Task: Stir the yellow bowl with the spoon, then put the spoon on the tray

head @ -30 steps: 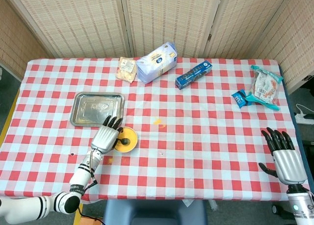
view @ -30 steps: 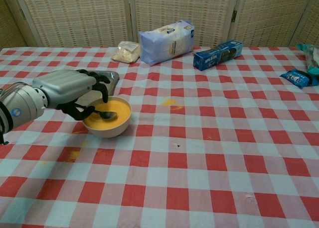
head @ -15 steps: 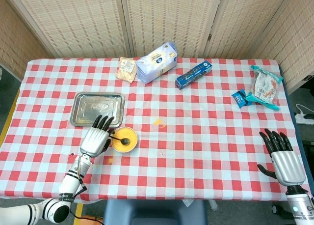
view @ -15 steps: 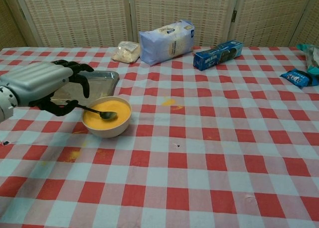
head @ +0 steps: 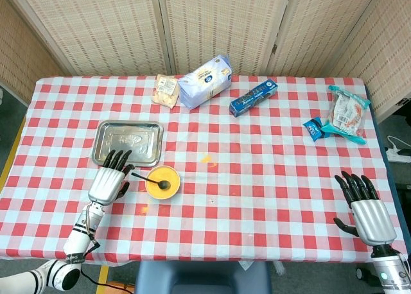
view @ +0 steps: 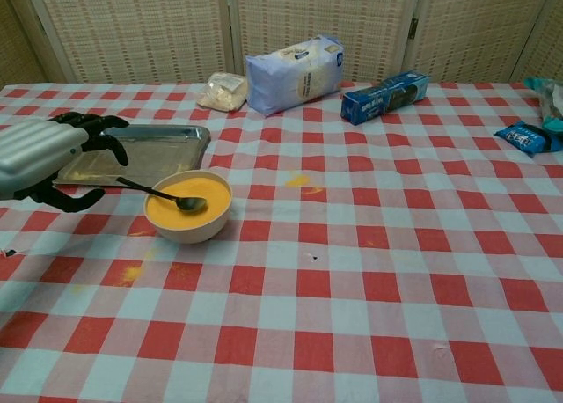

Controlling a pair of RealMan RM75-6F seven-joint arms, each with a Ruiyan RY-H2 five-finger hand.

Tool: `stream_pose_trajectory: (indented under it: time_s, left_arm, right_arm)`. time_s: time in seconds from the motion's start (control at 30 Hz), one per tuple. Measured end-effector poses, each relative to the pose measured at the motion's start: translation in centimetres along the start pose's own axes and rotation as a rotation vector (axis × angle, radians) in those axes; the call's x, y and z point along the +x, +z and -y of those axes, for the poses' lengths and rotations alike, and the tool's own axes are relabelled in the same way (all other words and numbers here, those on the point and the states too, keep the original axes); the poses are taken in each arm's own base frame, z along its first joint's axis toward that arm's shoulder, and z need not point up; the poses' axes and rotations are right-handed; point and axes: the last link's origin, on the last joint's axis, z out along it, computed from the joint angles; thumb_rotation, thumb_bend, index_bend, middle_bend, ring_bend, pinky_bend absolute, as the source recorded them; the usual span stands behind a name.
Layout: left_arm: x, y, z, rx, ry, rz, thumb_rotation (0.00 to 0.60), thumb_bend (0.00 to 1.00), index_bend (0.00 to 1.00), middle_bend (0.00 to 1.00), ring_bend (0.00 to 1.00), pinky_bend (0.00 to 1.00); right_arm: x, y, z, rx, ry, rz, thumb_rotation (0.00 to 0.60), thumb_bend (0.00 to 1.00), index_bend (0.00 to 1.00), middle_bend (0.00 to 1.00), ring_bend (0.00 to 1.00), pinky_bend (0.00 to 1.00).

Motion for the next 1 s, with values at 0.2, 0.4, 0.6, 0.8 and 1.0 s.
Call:
stream_pose_trajectory:
  time_s: [0.2,0.4,0.6,0.8,1.0]
  left_arm:
    - [-1.0,0.2,-0.7,-0.028,0.009,-0.022,0.600,0.40,0.31,0.00,0.00,0.00]
    - [-1.4,0.5,-1.3,-0.051,0.025,-0.088,0.600,0.40,0.41,0.00,0.00,0.00]
    - [-1.7,0.6,-1.5,-0.059,0.038,-0.138,0.600,0.40,0.46,0.00,0.00,0.00]
    - [-2.4,0.9,-1.3,-0.059,0.069,-0.160,0.600,0.40,0.47,0.00,0.00,0.00]
    - [-2.7,1.3,-1.4,-0.062,0.079,-0.178,0.600,0.40,0.47,0.00,0.00,0.00]
  right_arm:
    - [-0.1,0.0,0.0,-0.002,-0.003,0.007,0.600,0.08,0.00,0.00,0.00,0.00]
    - [-0.2,0.0,-0.1,-0.004,-0.002,0.009,0.600,0.08,0.00,0.00,0.00,0.00]
    - [-0.1,-0.1,-0.1,-0.004,0.000,0.010,0.600,0.08,0.00,0.00,0.00,0.00]
    - [0.0,-0.3,0.0,0.003,0.005,0.011,0.600,0.08,0.00,0.00,0.00,0.00]
    - [-0.1,-0.3,0.0,0.005,0.004,0.015,0.600,0.08,0.00,0.00,0.00,0.00]
